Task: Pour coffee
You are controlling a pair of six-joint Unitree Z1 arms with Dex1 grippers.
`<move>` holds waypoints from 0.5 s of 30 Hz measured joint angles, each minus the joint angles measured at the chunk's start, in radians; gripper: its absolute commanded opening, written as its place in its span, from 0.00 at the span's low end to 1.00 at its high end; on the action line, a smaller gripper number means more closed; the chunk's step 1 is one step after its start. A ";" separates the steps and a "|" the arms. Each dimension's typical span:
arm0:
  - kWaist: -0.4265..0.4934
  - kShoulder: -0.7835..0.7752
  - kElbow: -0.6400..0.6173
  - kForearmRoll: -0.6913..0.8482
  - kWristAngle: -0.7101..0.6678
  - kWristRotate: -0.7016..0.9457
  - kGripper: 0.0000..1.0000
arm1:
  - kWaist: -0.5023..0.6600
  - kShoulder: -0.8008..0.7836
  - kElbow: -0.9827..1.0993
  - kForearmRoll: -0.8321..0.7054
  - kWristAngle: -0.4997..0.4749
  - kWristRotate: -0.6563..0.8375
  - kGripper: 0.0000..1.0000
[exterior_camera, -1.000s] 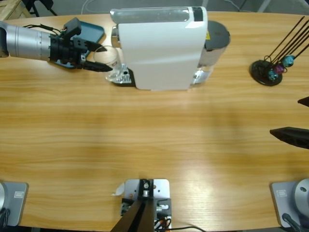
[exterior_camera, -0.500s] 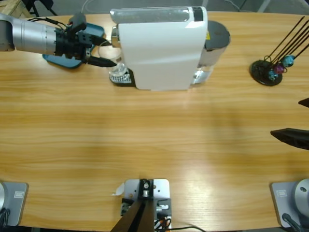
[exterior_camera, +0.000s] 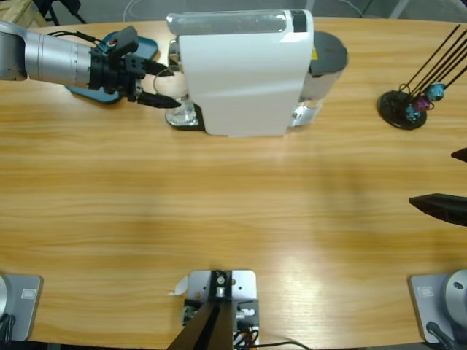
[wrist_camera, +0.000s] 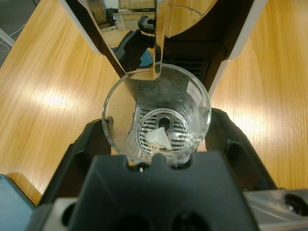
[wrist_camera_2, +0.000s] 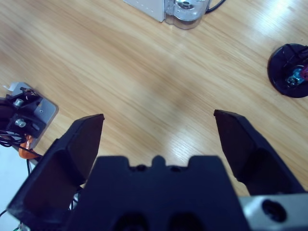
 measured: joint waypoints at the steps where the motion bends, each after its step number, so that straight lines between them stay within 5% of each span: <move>1: 0.000 0.000 0.000 0.000 0.000 -0.007 1.00 | 0.000 0.000 0.000 0.000 0.000 0.000 1.00; 13: 0.047 -0.027 0.024 0.000 -0.082 -0.025 1.00 | 0.000 0.000 0.000 0.000 0.000 0.000 1.00; 15: 0.059 -0.073 0.056 0.000 -0.079 -0.035 1.00 | 0.000 0.000 -0.001 0.000 0.000 0.000 0.84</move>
